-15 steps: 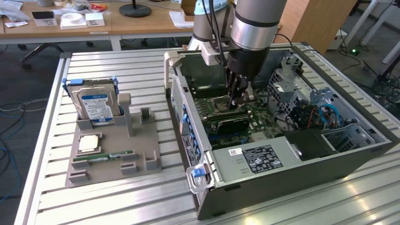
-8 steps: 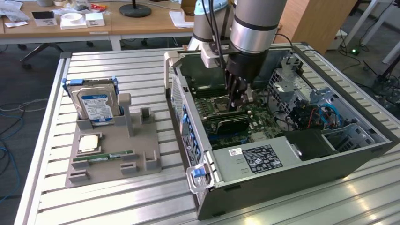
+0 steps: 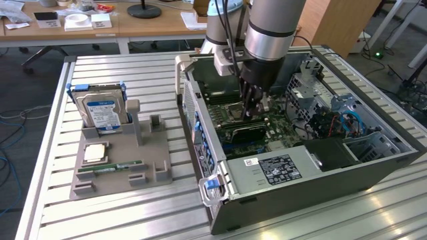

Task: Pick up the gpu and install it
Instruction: 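Press down on the gpu until it lock into place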

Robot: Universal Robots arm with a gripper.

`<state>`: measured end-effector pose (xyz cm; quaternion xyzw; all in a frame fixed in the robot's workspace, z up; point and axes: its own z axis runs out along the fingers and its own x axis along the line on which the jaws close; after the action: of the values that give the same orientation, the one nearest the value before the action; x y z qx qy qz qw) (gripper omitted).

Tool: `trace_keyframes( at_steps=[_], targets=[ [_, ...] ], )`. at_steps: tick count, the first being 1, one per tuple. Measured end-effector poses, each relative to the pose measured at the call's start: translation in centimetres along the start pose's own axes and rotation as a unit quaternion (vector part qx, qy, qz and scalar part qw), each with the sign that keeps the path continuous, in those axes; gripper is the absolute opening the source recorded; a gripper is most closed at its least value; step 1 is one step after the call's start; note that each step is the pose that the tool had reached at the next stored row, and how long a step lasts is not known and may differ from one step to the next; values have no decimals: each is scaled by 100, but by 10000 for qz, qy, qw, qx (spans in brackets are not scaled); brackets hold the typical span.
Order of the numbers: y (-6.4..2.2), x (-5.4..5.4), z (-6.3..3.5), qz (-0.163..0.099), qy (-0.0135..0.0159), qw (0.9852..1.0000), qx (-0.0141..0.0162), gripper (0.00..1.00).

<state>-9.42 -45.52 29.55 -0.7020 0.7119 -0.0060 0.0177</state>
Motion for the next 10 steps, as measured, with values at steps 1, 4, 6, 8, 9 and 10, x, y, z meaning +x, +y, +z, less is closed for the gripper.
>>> trace_keyframes(
  at_steps=[1, 4, 6, 8, 9, 10],
  targets=[
    [1, 0, 10, 0, 0, 10000, 0, 11],
    [2, 0, 27, 0, 1, 10000, 0, 11],
    [2, 0, 38, 0, 0, 10000, 0, 11],
    [3, -1, 52, 0, 0, 10000, 0, 11],
    [3, -1, 55, 0, 1, 10000, 0, 11],
    [3, -1, 55, 0, 1, 10000, -1, 11]
  ],
)
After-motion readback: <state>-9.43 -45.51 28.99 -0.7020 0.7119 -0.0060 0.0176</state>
